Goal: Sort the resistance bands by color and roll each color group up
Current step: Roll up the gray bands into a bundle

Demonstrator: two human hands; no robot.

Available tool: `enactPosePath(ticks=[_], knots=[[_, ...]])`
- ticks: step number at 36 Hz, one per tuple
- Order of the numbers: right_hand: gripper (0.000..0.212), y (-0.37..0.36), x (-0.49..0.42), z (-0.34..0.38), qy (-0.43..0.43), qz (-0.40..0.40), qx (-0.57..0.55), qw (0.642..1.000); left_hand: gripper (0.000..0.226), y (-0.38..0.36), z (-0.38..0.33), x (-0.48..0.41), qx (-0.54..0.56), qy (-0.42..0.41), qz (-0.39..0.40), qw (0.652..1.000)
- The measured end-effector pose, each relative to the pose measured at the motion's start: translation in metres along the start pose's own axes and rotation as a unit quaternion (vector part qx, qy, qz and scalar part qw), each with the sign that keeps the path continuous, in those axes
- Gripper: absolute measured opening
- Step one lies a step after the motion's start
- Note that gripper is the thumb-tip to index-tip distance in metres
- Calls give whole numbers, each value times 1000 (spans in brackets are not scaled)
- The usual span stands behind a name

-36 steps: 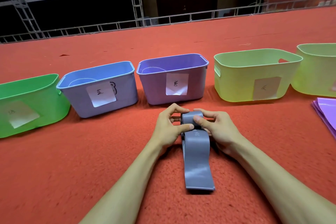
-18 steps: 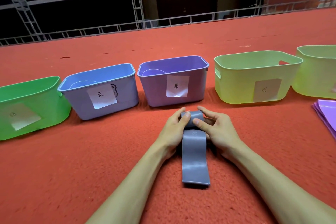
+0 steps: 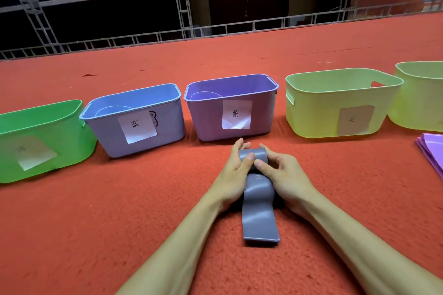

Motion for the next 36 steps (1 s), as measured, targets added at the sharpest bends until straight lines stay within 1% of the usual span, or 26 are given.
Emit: enactPosePath(ticks=[5,8,9,11,12,13,15,18,20,24,27,32,36], knots=[[50,-1,4,4,-9,-40,-82,996,50,2,-3,0,-7,0,23,1000],[50,2,4,5,-5,-65,-107,992,59,2,-1,-2,9,17,14,1000],[50,3,4,5,-2,-72,-113,991,57,3,1,-3,15,21,9,1000],[50,4,3,5,0,-78,-121,990,41,5,4,-5,18,22,0,1000],[50,4,3,4,-4,-79,-127,989,37,7,6,-6,17,21,-5,1000],[50,5,3,4,-9,-78,-137,987,38,8,6,-7,17,19,-8,1000],[49,5,4,3,-23,-74,-171,982,44,10,7,-6,22,18,-5,1000],[50,4,4,1,-49,-60,-210,975,43,12,6,-5,42,26,9,999],[51,4,4,0,-62,-55,-217,973,41,13,7,-4,53,26,12,998],[56,5,3,-1,-82,-54,-218,971,46,15,9,-5,58,28,15,998],[60,6,3,1,-105,-42,-246,963,42,16,9,-5,65,14,23,998],[62,5,3,4,-156,-14,-258,953,48,17,7,-4,31,-23,9,999],[55,6,3,7,-168,16,-258,951,49,17,7,-4,16,-44,3,999]])
Point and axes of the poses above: each hand's wrist, its own x-axis away from the middle knuckle, its own y-axis out of the back of the hand, z = x × y, the point moved 3 cm from there along -x, towards the middle knuckle, and after that the axes turned 10 degrees about -x, right-handed, at the moved point
